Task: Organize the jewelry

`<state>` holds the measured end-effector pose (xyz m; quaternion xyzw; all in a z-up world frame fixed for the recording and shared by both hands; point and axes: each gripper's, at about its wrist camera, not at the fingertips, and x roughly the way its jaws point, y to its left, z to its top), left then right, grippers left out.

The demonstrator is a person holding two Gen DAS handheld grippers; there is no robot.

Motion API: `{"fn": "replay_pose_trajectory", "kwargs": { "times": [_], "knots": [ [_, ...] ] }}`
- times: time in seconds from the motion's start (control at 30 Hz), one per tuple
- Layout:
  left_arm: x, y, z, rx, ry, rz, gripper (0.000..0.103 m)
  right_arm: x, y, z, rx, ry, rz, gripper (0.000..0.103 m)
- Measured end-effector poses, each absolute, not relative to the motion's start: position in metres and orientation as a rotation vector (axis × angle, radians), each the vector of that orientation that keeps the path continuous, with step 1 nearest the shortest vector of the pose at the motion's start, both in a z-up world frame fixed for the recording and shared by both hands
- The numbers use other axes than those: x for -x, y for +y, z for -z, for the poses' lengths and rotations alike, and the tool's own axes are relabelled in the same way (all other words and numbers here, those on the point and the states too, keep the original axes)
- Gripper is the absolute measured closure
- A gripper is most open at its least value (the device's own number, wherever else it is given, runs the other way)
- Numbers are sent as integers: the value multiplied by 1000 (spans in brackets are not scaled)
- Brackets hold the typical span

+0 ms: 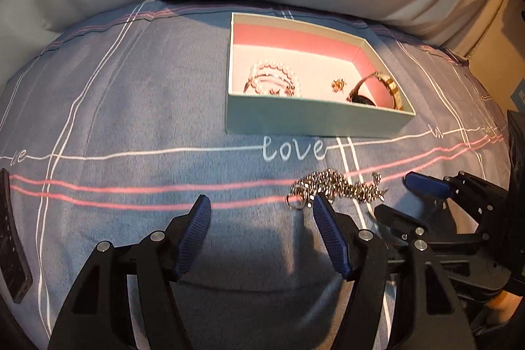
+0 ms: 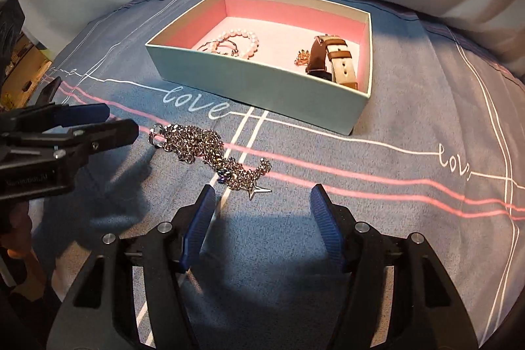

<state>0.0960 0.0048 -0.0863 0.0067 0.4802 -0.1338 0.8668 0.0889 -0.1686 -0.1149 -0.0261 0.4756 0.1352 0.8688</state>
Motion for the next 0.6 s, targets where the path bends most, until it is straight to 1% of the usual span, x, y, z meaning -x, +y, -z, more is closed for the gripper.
{"fn": "replay_pose_trajectory", "kwargs": {
  "times": [0.3, 0.4, 0.6],
  "knots": [
    [-108, -10, 98, -72, 989, 237, 40, -88, -164, 118, 68, 993, -288, 42],
    [-113, -6, 99, -88, 980, 197, 41, -86, -163, 118, 67, 993, -291, 39],
    [-110, -9, 100, -120, 969, 196, 41, -86, -166, 119, 57, 989, -286, 39]
  ]
}}
